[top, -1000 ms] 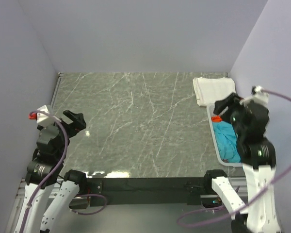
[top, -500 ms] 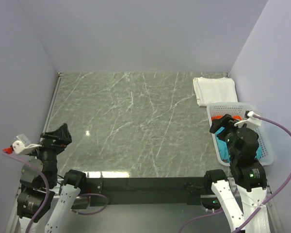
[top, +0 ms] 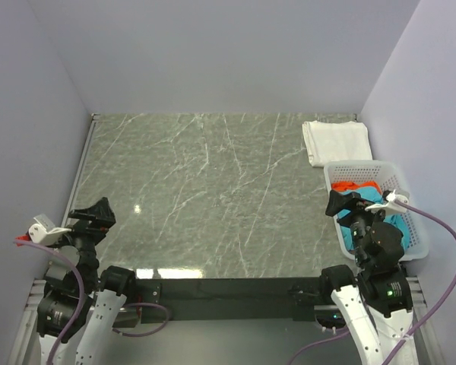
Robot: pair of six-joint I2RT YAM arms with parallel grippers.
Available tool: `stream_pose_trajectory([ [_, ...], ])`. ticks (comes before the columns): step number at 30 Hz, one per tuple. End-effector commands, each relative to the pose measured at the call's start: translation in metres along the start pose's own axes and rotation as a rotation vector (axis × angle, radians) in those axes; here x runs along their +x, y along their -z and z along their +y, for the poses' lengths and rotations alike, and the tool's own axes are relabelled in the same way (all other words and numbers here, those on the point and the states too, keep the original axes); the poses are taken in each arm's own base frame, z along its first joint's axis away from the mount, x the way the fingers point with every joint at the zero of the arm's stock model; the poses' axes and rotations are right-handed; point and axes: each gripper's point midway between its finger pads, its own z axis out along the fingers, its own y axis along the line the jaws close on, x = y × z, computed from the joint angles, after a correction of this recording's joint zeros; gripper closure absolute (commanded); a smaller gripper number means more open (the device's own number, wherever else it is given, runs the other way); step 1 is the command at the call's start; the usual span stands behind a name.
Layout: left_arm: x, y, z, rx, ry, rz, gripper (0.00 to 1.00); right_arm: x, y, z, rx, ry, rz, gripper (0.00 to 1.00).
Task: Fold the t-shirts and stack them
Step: Reset both grippers
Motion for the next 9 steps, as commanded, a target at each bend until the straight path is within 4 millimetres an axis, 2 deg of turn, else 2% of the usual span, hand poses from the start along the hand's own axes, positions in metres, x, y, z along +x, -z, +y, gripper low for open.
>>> stream_pose_trajectory([
  [1, -0.0089, 0.0062, 0.0020, 0.014, 0.055, -0.048, 0.01, -0.0134, -0.0006, 0.0046, -0.022, -0.018, -0.071, 0.18],
  [9, -0.0103, 0.0046, 0.0046, -0.010, 0.075, -0.057, 0.01, -0.0150, 0.0026, 0.0039, -0.029, -0.018, -0.090, 0.17],
])
